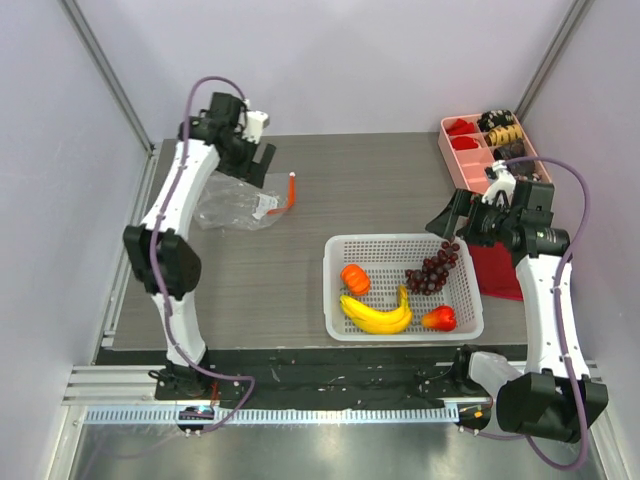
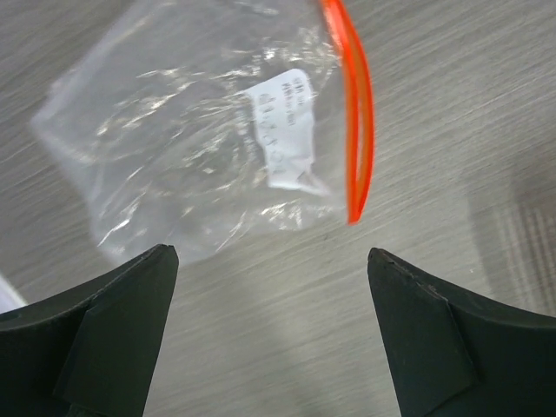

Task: Place the food in the zip-top bag and seal the zipper
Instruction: Pick up the zipper food storage bag at the center of the board.

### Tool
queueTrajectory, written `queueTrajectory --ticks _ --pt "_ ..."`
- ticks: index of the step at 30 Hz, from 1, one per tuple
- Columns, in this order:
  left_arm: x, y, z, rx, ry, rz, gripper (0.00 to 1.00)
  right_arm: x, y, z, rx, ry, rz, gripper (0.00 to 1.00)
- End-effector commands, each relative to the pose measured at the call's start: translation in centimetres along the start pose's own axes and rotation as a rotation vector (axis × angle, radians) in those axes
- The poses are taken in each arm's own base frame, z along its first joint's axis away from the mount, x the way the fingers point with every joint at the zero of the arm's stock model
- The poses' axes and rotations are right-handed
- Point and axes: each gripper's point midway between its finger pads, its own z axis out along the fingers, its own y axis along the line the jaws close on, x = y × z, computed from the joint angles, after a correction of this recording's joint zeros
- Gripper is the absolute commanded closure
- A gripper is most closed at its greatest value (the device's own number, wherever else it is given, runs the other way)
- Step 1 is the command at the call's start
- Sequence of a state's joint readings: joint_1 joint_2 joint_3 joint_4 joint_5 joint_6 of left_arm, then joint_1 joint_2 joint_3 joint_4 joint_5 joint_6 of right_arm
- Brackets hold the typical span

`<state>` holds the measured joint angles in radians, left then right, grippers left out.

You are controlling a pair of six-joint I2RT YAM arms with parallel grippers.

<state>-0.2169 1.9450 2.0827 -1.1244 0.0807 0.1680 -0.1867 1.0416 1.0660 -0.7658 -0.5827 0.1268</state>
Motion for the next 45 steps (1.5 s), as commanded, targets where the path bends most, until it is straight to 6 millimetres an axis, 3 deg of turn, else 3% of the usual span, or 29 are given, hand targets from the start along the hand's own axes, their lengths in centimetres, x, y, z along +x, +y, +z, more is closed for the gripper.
queueTrajectory --ticks 1,5,11,14,18,19,20,23,24,26,29,30,31,33,34,35,36,38,39,40,42,43,45 --pt "-0.2 -3.5 3.4 0.018 0.074 0.099 0.07 -1.0 1.7 0.2 -0.107 -0.013 -0.003 0.0" --pt "0.5 -4.9 7.1 -0.022 0.145 0.192 0.09 -1.1 1.5 0.4 -0.102 -0.011 0.003 0.0" --pt "2.7 -4.8 11.8 -0.106 0.256 0.284 0.15 -1.6 1.6 0.5 -0.095 -0.032 0.057 0.0" --pt "3.5 -4.7 12.3 -0.108 0.286 0.297 0.24 -1.8 1.9 0.5 -0.103 -0.051 0.091 0.0" --pt "4.3 -5.1 11.8 -0.092 0.281 0.316 0.45 -2.0 2.3 0.8 -0.13 -0.078 0.154 0.0" --pt "5.3 -5.2 11.8 -0.083 0.3 0.316 0.49 -2.1 2.4 1.1 -0.142 -0.094 0.19 0.0" --pt "4.9 -5.2 11.7 -0.084 0.271 0.314 0.53 -2.1 2.5 1.3 -0.153 -0.095 0.21 0.0" --pt "4.1 -5.6 9.8 -0.071 0.192 0.303 0.73 -2.4 3.3 2.0 -0.223 -0.094 0.325 0.0" --pt "3.0 -5.6 8.0 -0.083 0.136 0.296 0.86 -2.6 3.6 2.1 -0.246 -0.096 0.351 0.0" --pt "2.5 -5.5 6.4 -0.095 0.097 0.29 0.99 -3.4 4.3 2.4 -0.302 -0.097 0.422 0.02" --pt "0.7 -5.6 2.0 -0.115 -0.014 0.302 1.0 -5.0 5.7 2.4 -0.365 -0.136 0.442 0.06" --pt "0.8 -5.8 1.3 -0.118 -0.03 0.315 1.0 -5.5 6.2 2.3 -0.376 -0.142 0.47 0.06" --pt "0.1 -5.8 -1.2 -0.136 -0.087 0.332 0.99 -6.0 7.5 2.3 -0.405 -0.152 0.444 0.06" --pt "0.2 -6.7 -2.6 -0.154 -0.123 0.377 1.0 -6.7 8.5 2.6 -0.405 -0.17 0.441 0.07" --pt "-0.3 -6.7 -4.9 -0.173 -0.18 0.405 1.0 -6.9 10.5 2.6 -0.438 -0.162 0.411 0.07" --pt "-0.4 -7.9 -5.8 -0.173 -0.21 0.442 1.0 -7.2 11.1 2.7 -0.445 -0.166 0.409 0.07" --pt "-0.3 -7.7 -6.4 -0.221 -0.236 0.459 1.0 -7.5 12.6 2.8 -0.484 -0.155 0.405 0.07" --pt "-0.7 -9.3 -9.3 -0.253 -0.324 0.543 1.0 -7.3 14.7 3.3 -0.529 -0.122 0.422 0.08" --pt "0.2 -9.3 -9.3 -0.304 -0.316 0.573 1.0 -7.9 15.3 3.6 -0.55 -0.121 0.452 0.08" --pt "-0.7 -9.6 -11.4 -0.337 -0.405 0.578 1.0 -7.7 16.2 3.8 -0.568 -0.106 0.462 0.09" --pt "0.5 -10.7 -11.7 -0.414 -0.414 0.683 1.0 -8.2 16.9 4.1 -0.596 -0.116 0.502 0.1" --pt "-0.3 -11.0 -12.6 -0.46 -0.475 0.688 1.0 -8.0 17.3 4.3 -0.604 -0.107 0.508 0.1" --pt "0.6 -12.0 -13.0 -0.52 -0.49 0.789 1.0 -7.8 17.9 4.5 -0.613 -0.088 0.512 0.11"
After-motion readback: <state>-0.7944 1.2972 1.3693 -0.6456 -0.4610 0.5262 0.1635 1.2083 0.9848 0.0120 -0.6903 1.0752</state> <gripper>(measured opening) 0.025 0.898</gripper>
